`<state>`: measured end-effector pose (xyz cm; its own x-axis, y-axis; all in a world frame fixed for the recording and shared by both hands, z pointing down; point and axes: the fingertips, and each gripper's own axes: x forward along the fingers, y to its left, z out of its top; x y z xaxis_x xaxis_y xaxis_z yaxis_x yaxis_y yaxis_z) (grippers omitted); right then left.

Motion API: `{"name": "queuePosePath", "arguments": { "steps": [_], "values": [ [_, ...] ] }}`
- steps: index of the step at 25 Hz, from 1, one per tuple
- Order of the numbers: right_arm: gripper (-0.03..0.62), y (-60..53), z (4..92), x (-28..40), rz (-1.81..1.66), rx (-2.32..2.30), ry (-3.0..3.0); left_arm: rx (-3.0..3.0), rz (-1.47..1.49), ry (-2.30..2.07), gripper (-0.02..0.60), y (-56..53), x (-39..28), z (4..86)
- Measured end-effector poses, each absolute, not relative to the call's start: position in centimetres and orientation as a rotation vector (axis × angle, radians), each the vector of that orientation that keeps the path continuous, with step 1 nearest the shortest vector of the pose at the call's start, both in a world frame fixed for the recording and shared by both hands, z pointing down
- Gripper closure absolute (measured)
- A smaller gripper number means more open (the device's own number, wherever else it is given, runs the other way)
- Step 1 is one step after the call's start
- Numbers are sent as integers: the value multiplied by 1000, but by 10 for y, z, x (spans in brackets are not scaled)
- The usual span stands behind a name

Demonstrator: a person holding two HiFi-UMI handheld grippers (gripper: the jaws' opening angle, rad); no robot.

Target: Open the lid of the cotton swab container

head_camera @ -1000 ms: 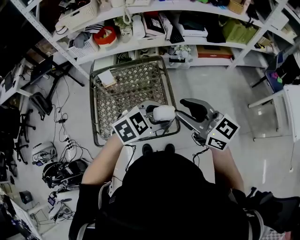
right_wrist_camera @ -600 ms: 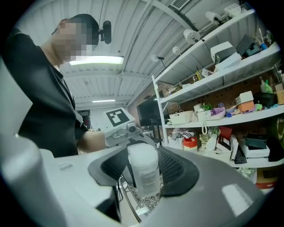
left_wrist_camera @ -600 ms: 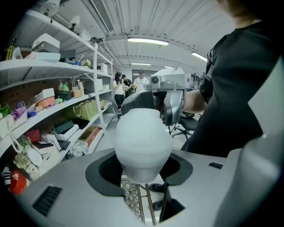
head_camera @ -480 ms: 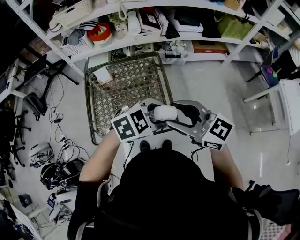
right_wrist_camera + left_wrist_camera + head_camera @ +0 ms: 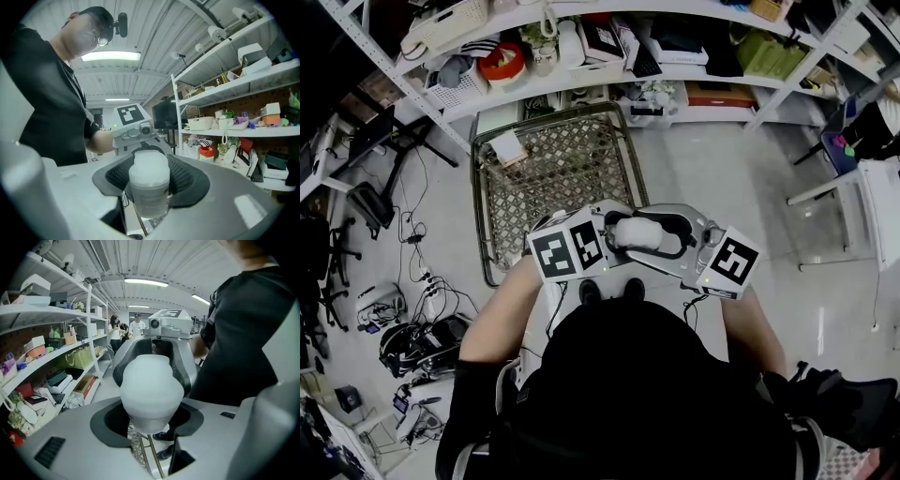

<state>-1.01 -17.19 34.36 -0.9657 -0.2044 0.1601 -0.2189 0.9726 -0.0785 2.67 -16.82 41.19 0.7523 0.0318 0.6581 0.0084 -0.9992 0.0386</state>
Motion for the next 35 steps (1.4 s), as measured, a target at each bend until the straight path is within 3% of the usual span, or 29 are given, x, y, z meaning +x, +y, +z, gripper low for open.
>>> {"name": "queuePosePath", "arguments": {
  "steps": [13, 35],
  "values": [
    [362, -173, 330, -10, 141, 352, -3033, 2963, 957, -50, 341, -173, 22, 408],
    [361, -164, 345, -18, 159, 284, -2946, 2923, 981, 99, 370, -156, 23, 425]
  ]
}}
